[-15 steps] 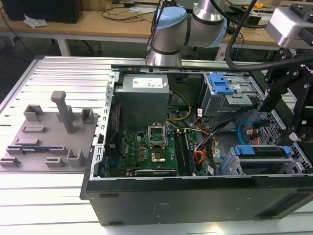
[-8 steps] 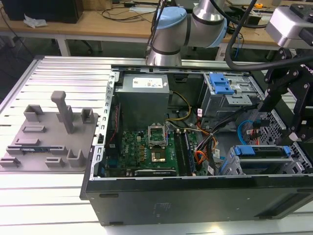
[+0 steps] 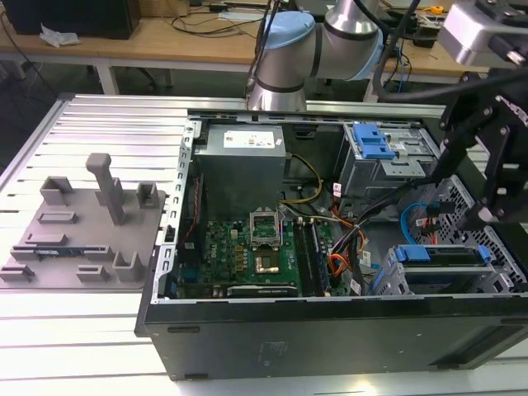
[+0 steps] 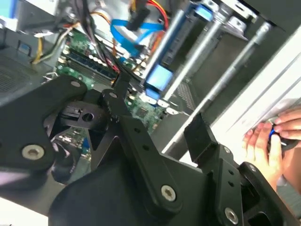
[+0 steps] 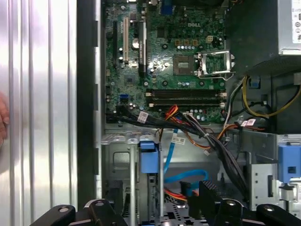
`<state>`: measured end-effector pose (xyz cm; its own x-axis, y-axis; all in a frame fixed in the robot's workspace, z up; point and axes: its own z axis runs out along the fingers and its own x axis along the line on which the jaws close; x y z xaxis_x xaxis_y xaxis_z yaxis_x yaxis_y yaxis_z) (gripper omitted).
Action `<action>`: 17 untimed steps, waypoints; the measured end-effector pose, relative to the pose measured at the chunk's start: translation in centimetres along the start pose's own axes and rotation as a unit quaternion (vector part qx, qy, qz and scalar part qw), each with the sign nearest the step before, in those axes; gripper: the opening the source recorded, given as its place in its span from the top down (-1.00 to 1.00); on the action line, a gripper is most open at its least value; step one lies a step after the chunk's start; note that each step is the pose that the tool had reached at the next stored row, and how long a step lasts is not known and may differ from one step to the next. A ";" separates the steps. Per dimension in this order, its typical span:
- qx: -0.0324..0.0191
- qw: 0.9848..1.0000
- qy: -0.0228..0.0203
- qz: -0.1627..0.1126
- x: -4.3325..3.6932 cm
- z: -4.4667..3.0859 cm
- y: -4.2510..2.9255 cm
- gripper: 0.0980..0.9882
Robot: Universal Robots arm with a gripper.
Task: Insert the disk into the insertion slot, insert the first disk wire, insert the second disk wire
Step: 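Insert the first disk wire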
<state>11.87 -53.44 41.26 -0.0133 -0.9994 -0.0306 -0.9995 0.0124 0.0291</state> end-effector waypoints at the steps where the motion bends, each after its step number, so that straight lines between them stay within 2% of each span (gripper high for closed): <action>1: 0.000 1.000 0.000 0.000 -0.50 0.00 0.00 -0.44; 9: 0.000 1.000 0.001 0.000 -4.94 0.15 0.01 -0.44; 10: 0.000 1.000 0.003 0.000 -5.39 0.17 0.00 -0.44; 11: 0.000 1.000 0.007 0.000 -5.88 0.21 -0.03 -0.44; 13: 0.000 1.000 0.030 0.001 -6.75 0.26 -0.06 -0.44; 14: 0.001 0.999 0.039 0.001 -6.88 0.27 -0.06 -0.44; 15: 0.001 0.999 0.052 0.001 -6.99 0.28 -0.07 -0.44; 16: 0.001 0.998 0.061 0.002 -7.05 0.27 -0.06 -0.44; 17: 0.001 0.997 0.077 0.002 -7.15 0.28 -0.06 -0.44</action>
<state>12.02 -46.29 41.20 -0.0132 -0.9922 0.1241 -0.9995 0.0166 0.0270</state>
